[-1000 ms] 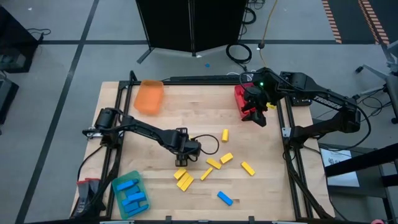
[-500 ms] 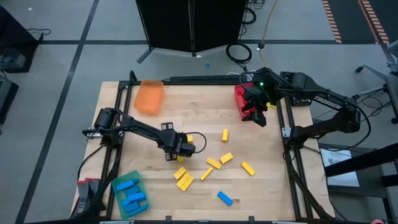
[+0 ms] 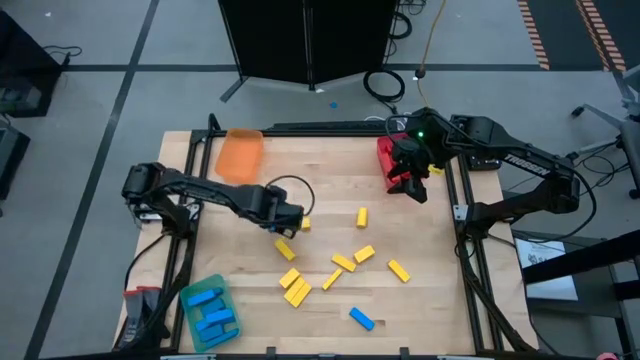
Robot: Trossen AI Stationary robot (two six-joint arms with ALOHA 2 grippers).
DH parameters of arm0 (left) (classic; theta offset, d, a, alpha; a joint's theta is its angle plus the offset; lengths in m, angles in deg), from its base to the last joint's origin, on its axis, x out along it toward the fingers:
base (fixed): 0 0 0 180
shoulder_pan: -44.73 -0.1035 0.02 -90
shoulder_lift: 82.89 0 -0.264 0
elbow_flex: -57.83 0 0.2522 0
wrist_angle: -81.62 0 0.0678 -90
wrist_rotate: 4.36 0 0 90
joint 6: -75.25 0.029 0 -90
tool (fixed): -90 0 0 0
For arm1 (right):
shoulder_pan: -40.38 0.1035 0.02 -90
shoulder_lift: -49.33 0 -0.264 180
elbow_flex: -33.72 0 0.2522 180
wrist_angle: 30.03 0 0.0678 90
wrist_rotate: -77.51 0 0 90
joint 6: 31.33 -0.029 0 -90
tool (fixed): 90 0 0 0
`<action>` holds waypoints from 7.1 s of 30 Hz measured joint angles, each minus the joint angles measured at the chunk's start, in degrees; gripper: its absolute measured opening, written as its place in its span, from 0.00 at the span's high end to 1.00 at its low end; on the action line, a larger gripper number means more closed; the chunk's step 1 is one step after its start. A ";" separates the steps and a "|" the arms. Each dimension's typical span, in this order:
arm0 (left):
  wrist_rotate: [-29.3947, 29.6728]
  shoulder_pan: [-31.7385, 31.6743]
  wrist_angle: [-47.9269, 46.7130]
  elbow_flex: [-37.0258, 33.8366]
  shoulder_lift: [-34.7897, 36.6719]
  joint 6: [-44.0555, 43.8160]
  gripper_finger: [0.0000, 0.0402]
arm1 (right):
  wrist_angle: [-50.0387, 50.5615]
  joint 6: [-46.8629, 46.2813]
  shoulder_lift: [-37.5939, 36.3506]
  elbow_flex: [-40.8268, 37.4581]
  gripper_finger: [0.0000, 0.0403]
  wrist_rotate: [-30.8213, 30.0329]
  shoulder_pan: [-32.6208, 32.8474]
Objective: Sort blocks
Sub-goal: Put the blue block into the green transparent bin
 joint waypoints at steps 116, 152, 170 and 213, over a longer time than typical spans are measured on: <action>-19.26 55.01 1.08 -4.63 1.06 -31.89 0.51 | -3.55 1.10 0.02 0.00 0.42 -0.02 -0.02; 4.59 29.94 -5.69 14.32 1.22 1.98 0.49 | -31.46 -23.92 1.40 -28.60 0.42 9.06 18.72; 13.90 25.47 -23.05 14.32 19.41 6.34 0.49 | -58.89 -44.91 24.76 -24.91 0.42 -3.36 43.10; 19.42 29.44 -25.94 13.97 32.23 4.32 0.49 | -22.52 -63.65 51.69 2.36 0.48 -15.49 51.78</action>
